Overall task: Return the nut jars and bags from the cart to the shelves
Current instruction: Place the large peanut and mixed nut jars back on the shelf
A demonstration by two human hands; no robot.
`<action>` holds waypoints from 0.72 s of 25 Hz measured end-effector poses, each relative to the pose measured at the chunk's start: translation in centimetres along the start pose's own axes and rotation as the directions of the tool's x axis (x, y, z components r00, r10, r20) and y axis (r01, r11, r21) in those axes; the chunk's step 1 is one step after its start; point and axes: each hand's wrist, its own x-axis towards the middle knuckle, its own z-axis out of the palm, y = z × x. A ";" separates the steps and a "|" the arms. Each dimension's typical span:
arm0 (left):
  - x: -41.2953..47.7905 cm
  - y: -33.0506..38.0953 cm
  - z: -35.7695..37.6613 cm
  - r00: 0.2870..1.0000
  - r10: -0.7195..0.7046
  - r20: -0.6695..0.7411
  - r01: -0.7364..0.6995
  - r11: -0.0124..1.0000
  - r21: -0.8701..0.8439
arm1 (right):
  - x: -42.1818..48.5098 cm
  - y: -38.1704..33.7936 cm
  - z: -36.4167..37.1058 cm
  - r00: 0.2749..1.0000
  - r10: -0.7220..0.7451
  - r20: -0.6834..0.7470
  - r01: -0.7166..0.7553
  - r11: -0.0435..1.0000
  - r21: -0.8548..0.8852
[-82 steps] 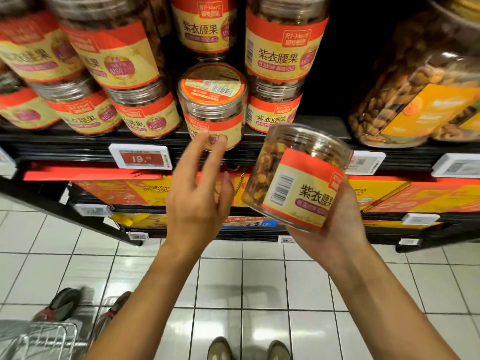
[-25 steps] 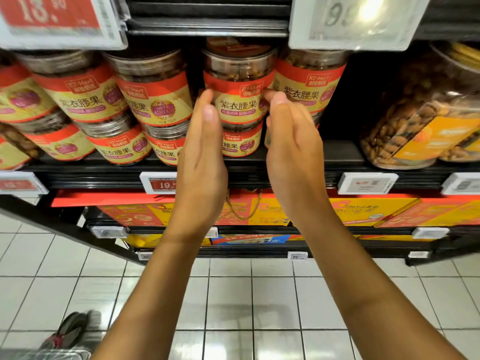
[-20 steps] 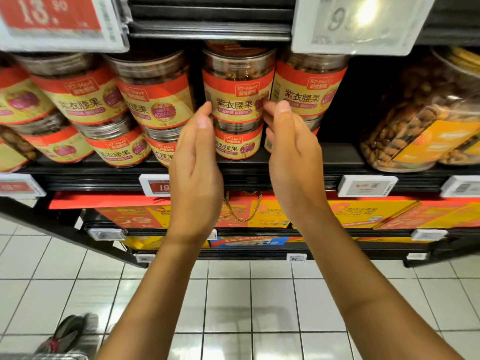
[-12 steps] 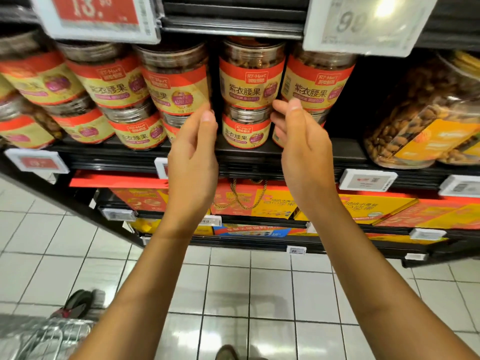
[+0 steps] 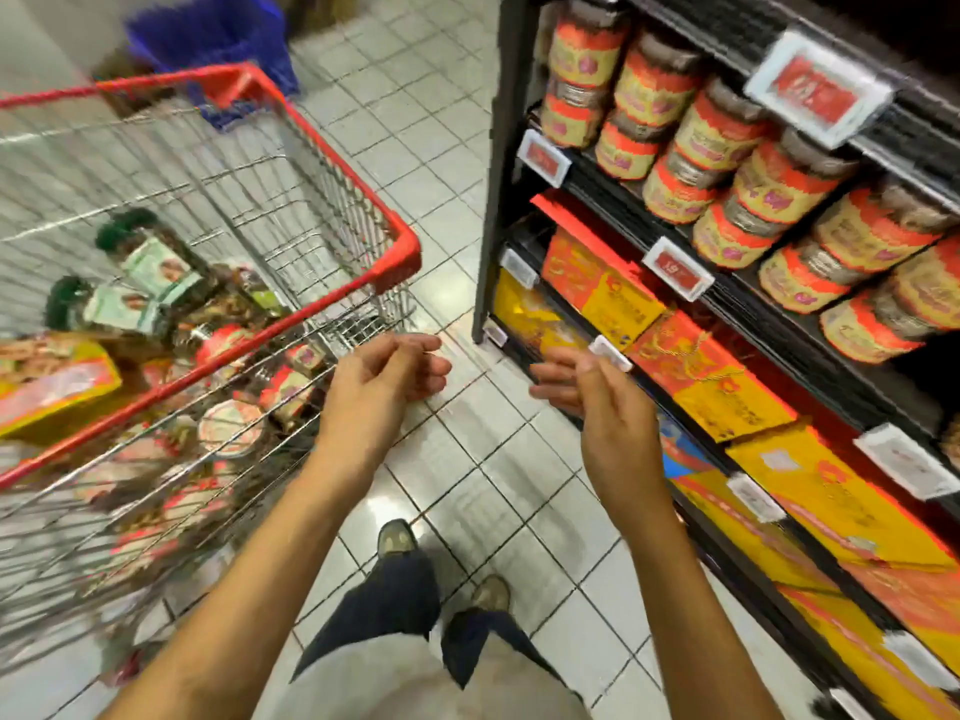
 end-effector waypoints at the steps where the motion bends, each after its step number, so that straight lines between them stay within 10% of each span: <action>1: -0.9 0.3 -3.1 0.997 0.000 -0.082 -0.003 0.999 -0.033 | -0.2 -0.8 2.6 0.995 -0.019 0.102 0.019 1.000 0.001; 9: -1.8 -0.3 -27.3 0.848 -0.056 -0.527 -0.075 0.971 -0.225 | 1.3 -4.5 27.3 0.801 -0.093 0.591 0.115 0.993 0.001; 18: 5.4 -2.5 -49.3 0.717 -0.320 -0.619 0.143 0.937 -0.319 | 8.0 2.1 50.3 0.675 0.388 0.628 0.072 0.812 -0.579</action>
